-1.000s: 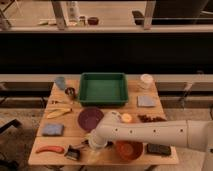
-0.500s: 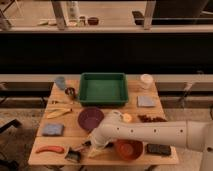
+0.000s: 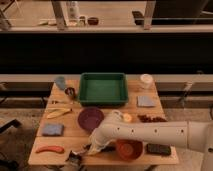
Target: Wipe red bowl with brush
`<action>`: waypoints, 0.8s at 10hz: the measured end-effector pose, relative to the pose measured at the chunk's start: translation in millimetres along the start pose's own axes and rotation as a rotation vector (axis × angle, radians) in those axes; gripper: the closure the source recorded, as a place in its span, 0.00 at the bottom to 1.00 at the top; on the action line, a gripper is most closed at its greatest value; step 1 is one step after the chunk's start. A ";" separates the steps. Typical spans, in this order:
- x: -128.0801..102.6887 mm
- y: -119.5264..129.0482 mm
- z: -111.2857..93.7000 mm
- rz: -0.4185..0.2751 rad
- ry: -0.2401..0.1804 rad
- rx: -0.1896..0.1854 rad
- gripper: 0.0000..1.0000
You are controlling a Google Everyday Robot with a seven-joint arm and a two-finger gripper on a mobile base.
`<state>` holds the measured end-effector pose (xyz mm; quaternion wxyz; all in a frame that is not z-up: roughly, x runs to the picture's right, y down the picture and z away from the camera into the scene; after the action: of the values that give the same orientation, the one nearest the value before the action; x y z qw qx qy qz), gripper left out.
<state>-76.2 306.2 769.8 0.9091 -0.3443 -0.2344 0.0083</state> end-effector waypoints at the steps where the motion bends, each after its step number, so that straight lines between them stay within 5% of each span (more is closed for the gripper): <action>1: 0.0 -0.3 -0.5 -0.001 0.001 0.001 1.00; 5: -18.8 7.2 -19.2 -0.042 -0.020 0.024 1.00; 8: -63.8 20.8 -74.6 -0.106 -0.062 0.061 1.00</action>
<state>-97.7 264.4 681.2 0.9105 -0.3034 -0.2800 -0.0220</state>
